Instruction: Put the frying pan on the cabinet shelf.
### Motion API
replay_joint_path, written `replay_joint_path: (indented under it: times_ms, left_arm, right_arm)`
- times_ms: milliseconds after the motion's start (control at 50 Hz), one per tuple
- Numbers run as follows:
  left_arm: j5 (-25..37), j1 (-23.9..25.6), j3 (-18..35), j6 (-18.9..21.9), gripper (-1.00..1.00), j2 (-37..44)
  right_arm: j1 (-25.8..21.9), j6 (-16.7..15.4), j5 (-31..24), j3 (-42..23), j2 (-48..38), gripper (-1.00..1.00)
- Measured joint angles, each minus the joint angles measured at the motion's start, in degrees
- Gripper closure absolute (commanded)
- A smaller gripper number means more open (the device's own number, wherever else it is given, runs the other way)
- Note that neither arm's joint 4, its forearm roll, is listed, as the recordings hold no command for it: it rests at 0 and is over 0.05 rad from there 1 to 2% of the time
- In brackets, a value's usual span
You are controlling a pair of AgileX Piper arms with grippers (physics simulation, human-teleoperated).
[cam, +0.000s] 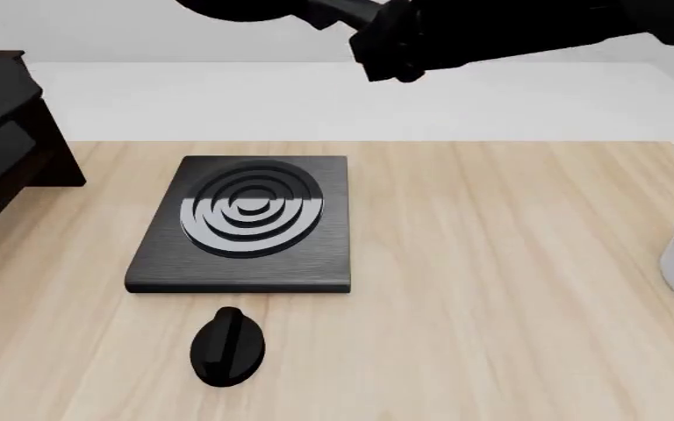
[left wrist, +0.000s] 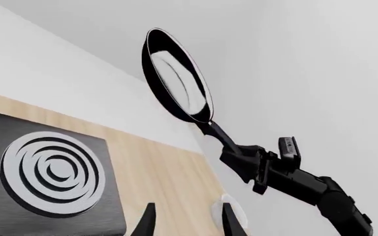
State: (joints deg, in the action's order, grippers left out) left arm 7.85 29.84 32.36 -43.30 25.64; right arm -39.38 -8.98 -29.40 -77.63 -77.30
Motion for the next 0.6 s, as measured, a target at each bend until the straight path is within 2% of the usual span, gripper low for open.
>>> replay_joint_path:
  times_ms: [600]
  left_arm:
    - [1.12,1.11,1.06,-2.13,-1.0,-2.11]
  right_arm:
    - [-9.48,2.07,4.61,-1.83,-5.64,1.0]
